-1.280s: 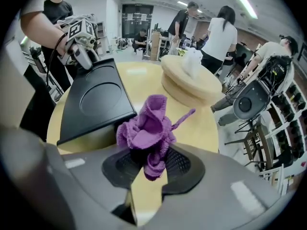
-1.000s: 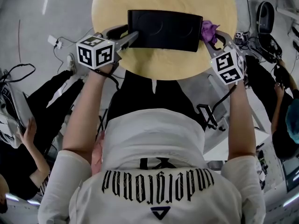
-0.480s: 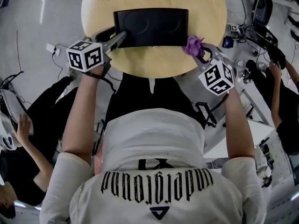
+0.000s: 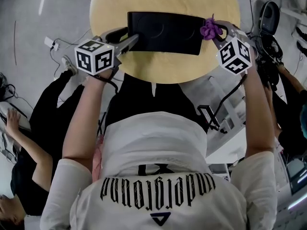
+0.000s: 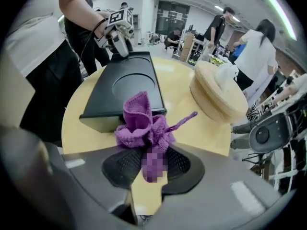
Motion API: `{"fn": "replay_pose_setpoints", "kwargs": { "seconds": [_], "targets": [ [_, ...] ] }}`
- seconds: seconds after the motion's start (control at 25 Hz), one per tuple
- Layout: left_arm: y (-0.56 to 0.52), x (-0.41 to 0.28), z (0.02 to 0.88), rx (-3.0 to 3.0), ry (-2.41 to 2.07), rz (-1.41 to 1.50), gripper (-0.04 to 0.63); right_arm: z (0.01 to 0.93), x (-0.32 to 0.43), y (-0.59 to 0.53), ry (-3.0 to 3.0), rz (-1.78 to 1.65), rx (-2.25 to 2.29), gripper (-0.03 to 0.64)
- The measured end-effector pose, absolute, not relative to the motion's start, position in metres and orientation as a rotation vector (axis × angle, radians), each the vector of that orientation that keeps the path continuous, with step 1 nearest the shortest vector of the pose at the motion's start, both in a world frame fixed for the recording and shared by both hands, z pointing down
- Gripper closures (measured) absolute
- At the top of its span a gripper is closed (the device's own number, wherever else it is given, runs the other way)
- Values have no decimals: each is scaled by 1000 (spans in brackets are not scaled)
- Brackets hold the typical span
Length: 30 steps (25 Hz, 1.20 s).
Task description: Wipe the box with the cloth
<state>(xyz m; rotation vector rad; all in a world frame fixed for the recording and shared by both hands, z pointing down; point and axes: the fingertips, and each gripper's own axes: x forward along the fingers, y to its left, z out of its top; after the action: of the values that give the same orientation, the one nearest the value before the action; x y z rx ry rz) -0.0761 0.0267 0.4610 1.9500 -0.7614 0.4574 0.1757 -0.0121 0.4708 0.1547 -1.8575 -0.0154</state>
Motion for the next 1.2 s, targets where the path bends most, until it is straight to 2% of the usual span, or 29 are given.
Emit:
{"fn": "replay_pose_setpoints", "kwargs": {
  "seconds": [0.36, 0.68, 1.2],
  "targets": [
    [24, -88, 463, 1933, -745, 441, 380, 473, 151, -61, -1691, -316, -180, 511],
    [35, -77, 451, 1936, -746, 416, 380, 463, 120, -60, -1479, -686, -529, 512],
    [39, -71, 444, 1942, -729, 386, 376, 463, -66, -42, -1569, -975, -716, 512]
  ]
}}
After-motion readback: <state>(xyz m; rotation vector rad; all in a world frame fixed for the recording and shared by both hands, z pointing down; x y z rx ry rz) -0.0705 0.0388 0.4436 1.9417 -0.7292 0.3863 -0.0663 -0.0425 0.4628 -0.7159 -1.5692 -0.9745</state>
